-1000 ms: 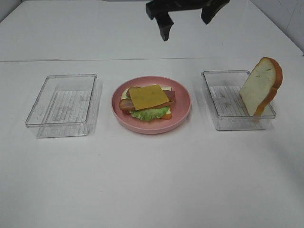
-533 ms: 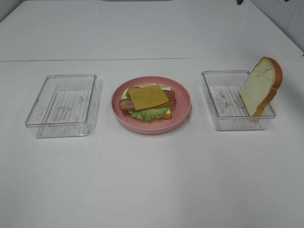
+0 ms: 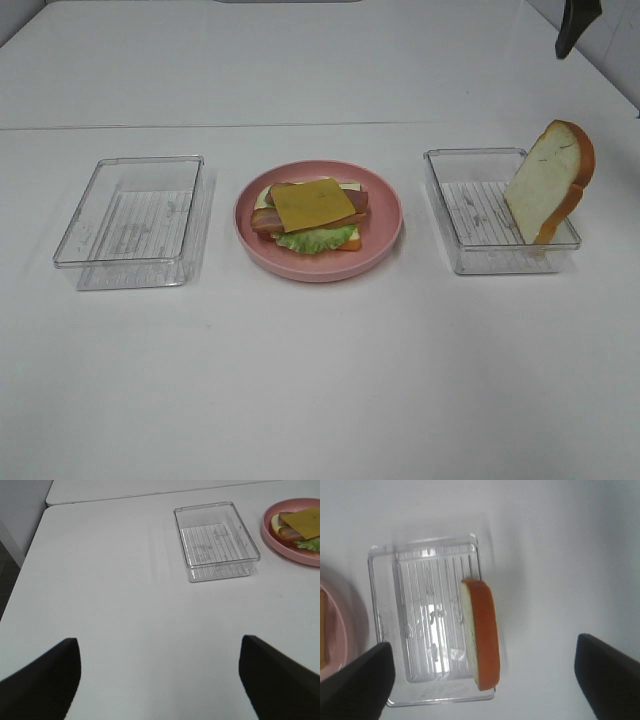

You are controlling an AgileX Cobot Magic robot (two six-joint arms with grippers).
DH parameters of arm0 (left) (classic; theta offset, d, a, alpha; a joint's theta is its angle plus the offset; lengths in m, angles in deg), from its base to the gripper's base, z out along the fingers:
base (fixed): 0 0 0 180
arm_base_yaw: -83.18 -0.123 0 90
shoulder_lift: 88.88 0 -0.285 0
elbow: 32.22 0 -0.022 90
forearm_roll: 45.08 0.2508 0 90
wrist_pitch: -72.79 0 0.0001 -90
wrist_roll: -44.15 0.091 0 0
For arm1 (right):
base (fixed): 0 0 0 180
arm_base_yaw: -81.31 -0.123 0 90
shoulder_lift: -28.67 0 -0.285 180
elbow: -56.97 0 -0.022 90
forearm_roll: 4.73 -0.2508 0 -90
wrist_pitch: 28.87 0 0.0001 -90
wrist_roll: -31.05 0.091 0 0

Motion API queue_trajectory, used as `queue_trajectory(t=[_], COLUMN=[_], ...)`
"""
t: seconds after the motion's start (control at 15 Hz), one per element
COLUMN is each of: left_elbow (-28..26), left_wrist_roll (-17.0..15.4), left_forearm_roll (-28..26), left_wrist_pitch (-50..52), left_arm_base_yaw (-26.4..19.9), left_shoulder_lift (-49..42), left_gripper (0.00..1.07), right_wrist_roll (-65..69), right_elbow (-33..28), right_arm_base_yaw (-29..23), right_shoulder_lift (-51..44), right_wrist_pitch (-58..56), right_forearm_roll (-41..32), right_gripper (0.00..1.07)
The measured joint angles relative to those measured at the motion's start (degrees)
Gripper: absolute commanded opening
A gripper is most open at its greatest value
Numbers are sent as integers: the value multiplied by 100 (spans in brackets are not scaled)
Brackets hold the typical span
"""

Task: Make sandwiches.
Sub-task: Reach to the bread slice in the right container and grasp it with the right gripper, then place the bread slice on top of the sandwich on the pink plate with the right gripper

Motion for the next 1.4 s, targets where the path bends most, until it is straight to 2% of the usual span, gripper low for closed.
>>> queue_trajectory(t=[0.07,0.2,0.47,0.53,0.6,0.67,0.73,1.07,1.27,1.4], left_elbow=[0,0,0,0,0,0,0,0,0,0], left_wrist_roll=[0,0,0,0,0,0,0,0,0,0], left_forearm_roll=[0,0,0,0,0,0,0,0,0,0], left_wrist_pitch=[0,0,0,0,0,0,0,0,0,0], left_arm_base_yaw=[0,0,0,0,0,0,0,0,0,0], left_shoulder_lift=[0,0,0,0,0,0,0,0,0,0], left_gripper=[79,79,79,79,79,79,79,79,79,79], right_wrist_roll=[-46,-57,-103,-97,-92,-86,-86,-86,-86,-235], right_elbow=[-361,-602,-682,-682,-682,-682,-682,-682,-693,-693], right_arm_base_yaw=[0,0,0,0,0,0,0,-11,-17,-17], right_shoulder_lift=[149,395,1031,1100,1123,1123,1123,1094,773,223], right_wrist_pitch=[178,338,521,556,567,567,573,544,441,275], right_forearm_roll=[-92,-92,-235,-241,-241,-241,-246,-361,-413,-1020], right_gripper=[94,94,91,69,53,15,1,0,0,0])
